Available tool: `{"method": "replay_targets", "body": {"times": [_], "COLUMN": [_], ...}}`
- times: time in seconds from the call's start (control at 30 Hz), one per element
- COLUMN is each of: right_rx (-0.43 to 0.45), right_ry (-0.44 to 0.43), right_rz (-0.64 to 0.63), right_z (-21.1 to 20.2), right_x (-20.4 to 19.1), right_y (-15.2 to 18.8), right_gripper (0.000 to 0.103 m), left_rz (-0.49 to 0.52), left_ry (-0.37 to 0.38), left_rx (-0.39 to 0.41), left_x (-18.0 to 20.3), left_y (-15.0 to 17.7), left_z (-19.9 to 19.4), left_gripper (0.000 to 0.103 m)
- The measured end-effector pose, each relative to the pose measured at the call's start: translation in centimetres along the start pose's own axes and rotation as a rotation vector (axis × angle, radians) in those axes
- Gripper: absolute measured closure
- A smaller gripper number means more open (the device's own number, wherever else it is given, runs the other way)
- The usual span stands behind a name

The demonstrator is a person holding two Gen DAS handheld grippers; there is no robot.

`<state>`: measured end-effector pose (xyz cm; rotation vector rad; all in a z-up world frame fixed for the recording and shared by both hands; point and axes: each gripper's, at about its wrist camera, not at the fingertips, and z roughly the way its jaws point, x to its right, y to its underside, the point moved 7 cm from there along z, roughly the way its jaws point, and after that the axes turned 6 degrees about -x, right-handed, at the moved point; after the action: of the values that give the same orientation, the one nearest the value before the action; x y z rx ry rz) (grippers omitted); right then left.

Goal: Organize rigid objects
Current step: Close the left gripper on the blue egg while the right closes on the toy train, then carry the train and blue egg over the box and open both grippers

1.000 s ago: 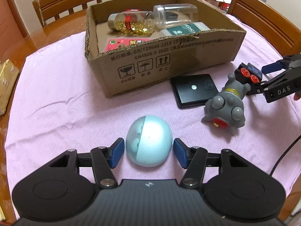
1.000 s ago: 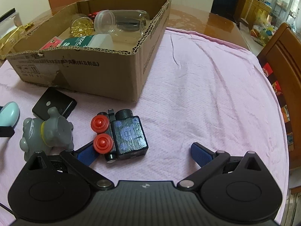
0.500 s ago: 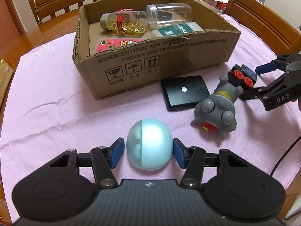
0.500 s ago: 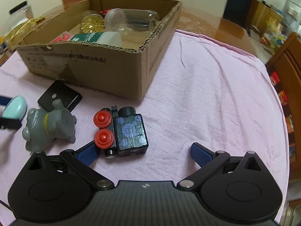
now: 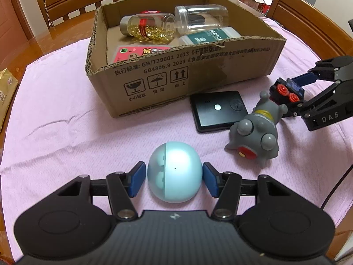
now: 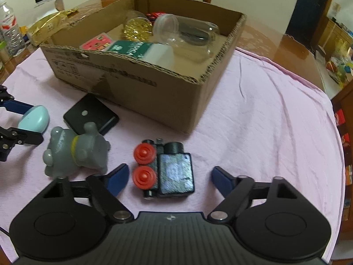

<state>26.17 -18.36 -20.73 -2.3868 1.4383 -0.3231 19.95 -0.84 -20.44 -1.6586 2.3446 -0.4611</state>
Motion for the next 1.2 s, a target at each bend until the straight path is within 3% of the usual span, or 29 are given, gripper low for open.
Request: {"method": "replay_targets", "body": {"times": [0.27, 0.47, 0.93, 1.2], "right_rx": [0.011, 0.010, -0.001, 0.017], "right_ry": [-0.004, 0.002, 0.010, 0.012], "right_rz": [-0.012, -0.019, -0.066, -0.117], "right_z": [-0.2, -0.3, -1.7, -4.9], "right_x": [-0.4, -0.6, -1.2, -1.1], "right_y": [-0.4, -0.5, -1.1, -2.2], "right_gripper": [0.041, 0.047, 0.048, 0.048], "left_rz": [-0.011, -0.024, 0.021, 0.068], "left_ry": [-0.009, -0.011, 0.003, 0.012], "left_rx": [0.002, 0.001, -0.023, -0.016], "left_x": [-0.1, -0.1, 0.1, 0.0], "left_y": [-0.2, -0.5, -0.8, -2.0], "left_z": [0.1, 0.3, -1.1, -3.9], "left_gripper": [0.046, 0.051, 0.052, 0.052]}}
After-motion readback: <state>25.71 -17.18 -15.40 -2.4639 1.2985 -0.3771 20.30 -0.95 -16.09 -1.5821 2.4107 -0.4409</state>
